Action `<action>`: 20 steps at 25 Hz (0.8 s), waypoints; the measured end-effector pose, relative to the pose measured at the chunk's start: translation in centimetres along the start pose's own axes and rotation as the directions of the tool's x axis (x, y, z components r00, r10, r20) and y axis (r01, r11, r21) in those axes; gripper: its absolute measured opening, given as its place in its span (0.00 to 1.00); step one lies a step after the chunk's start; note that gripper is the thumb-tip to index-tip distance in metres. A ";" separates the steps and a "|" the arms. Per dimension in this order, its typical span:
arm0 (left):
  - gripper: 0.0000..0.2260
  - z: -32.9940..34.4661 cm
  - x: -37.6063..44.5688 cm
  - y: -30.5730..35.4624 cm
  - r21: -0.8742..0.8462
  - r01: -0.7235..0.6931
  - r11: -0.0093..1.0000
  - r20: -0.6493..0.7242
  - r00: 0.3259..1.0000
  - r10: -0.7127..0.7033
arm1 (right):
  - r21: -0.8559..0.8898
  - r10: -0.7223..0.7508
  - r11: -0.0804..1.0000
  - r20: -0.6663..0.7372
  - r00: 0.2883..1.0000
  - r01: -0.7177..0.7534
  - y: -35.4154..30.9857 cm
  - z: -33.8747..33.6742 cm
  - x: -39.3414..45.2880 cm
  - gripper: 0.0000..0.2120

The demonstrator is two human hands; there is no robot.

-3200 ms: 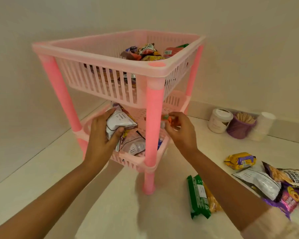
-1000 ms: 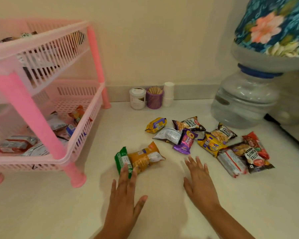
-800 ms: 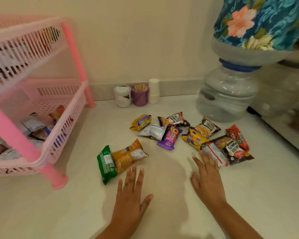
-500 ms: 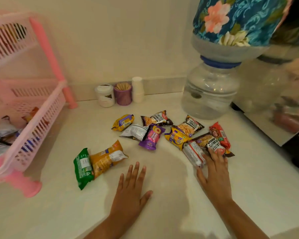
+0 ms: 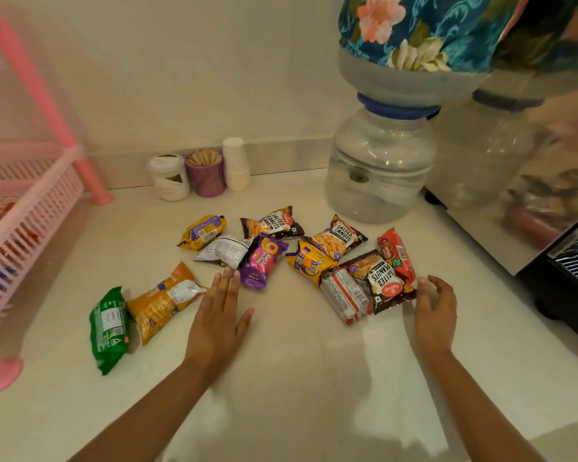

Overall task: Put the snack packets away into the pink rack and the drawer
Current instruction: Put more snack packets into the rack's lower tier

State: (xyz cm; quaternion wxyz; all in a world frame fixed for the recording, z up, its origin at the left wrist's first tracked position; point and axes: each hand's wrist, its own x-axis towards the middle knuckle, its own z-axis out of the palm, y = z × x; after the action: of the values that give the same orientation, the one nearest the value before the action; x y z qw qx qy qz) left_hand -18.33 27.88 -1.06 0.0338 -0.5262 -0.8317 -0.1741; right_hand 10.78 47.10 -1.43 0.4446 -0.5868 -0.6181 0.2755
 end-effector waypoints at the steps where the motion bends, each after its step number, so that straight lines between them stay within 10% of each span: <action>1: 0.32 0.1 0.6 -0.3 0.007 0.013 1.000 0.005 1.000 -0.013 | 0.036 0.050 0.998 -0.020 0.999 -0.049 0.2 0.1 0.8 0.23; 20: 0.33 0.4 7.1 -2.0 0.022 -0.049 0.999 -0.004 0.999 0.049 | 0.162 0.096 0.976 0.279 0.955 -0.146 -0.5 1.4 3.8 0.25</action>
State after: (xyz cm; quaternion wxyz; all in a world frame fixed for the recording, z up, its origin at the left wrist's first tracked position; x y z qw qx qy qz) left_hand -23.22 33.32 -0.24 0.0455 -0.5457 -0.8203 -0.1653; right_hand 9.62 50.96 -0.74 0.3898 -0.5380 -0.6081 0.4345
